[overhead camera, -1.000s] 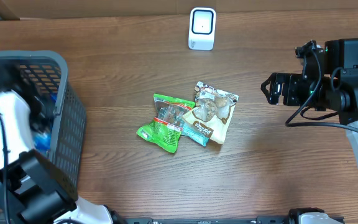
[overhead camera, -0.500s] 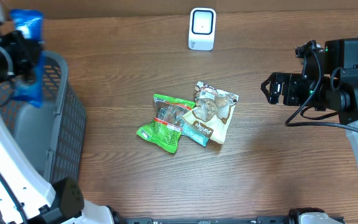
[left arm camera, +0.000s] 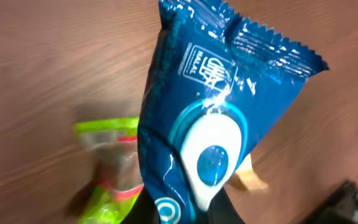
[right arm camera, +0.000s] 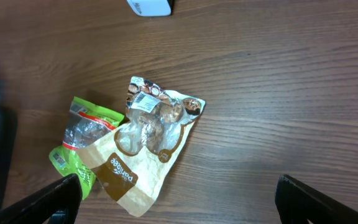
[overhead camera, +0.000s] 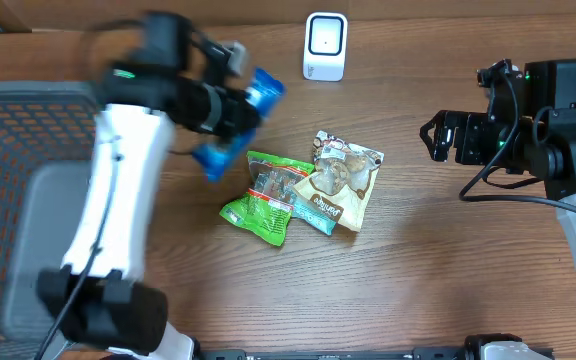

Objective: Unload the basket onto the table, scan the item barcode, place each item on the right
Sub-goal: 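Carry the blue Oreo packet out and lower it onto the pile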

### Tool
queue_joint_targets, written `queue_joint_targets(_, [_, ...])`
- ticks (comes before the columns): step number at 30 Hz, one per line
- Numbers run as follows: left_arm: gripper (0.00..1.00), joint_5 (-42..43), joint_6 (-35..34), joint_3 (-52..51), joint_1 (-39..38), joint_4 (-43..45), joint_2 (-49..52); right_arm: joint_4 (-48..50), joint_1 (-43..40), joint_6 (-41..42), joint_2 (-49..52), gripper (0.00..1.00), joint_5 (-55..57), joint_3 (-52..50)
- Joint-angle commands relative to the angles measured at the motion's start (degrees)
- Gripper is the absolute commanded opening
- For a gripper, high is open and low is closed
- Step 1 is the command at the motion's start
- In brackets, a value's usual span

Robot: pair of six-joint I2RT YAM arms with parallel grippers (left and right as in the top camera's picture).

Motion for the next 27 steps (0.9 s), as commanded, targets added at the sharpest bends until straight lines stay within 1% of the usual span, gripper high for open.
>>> queue_joint_targets(1, [0.04, -1.38, -10.91, -9.92, -4.04, 7.34, -0.15, 0.04, -0.15, 0.44, 0.07, 1.0, -0.55, 1.01])
queue_joint_targets(3, [0.04, -0.9, -15.23, -15.02, -6.88, 12.85, -0.04, -0.15, -0.15, 0.46, 0.07, 1.0, -0.55, 1.01])
queue_joint_targets(5, [0.04, 0.5, -16.7, -18.84, -10.27, 18.4, -0.04, -0.07, -0.15, 0.46, 0.07, 1.0, -0.55, 1.01])
queue_joint_targets(9, [0.05, 0.28, -16.63, -19.98, -14.73, 22.99, -0.04, 0.11, -0.15, 0.46, 0.07, 1.0, -0.87, 1.01])
queue_joint_targets(14, [0.12, -3.21, -16.5, -19.96, -17.31, 26.32, -0.04, -0.22, -0.15, 0.44, 0.07, 1.0, -2.25, 1.01])
queue_joint_targets(17, [0.25, -3.23, -16.48, -19.96, -17.29, 26.6, -0.04, -0.55, -0.15, 0.44, 0.07, 1.0, -2.45, 1.01])
queue_joint_targets(18, [0.31, -3.23, -16.48, -19.96, -17.25, 26.53, -0.04, -0.57, -0.15, 0.46, 0.07, 1.0, -2.45, 1.01])
queue_joint_targets(20, [0.47, -3.26, -16.46, -19.96, -17.25, 26.21, -0.04, -0.52, -0.15, 0.46, 0.07, 1.0, -2.45, 1.01])
queue_joint_targets(21, [0.61, -3.43, -16.48, -19.96, -17.25, 26.14, -0.04, -0.52, -0.15, 0.46, 0.07, 1.0, -2.47, 1.01])
queue_joint_targets(22, [0.71, -3.69, -16.48, -19.96, -17.25, 26.12, -0.04, -0.55, -0.15, 0.46, 0.07, 1.0, -2.62, 1.01])
queue_joint_targets(23, [0.76, -4.2, -16.46, -19.96, -17.22, 26.14, -0.04, -0.55, -0.15, 0.46, 0.07, 1.0, -3.1, 1.01])
queue_joint_targets(25, [0.81, -4.57, -16.46, -19.71, -16.85, 26.21, -0.04, -0.37, -0.15, 0.44, 0.17, 1.0, -4.87, 0.81])
queue_joint_targets(27, [0.82, -4.2, -16.48, -18.38, -15.63, 25.44, -0.09, 0.02, -0.11, 0.46, 0.39, 1.0, -6.99, 0.24])
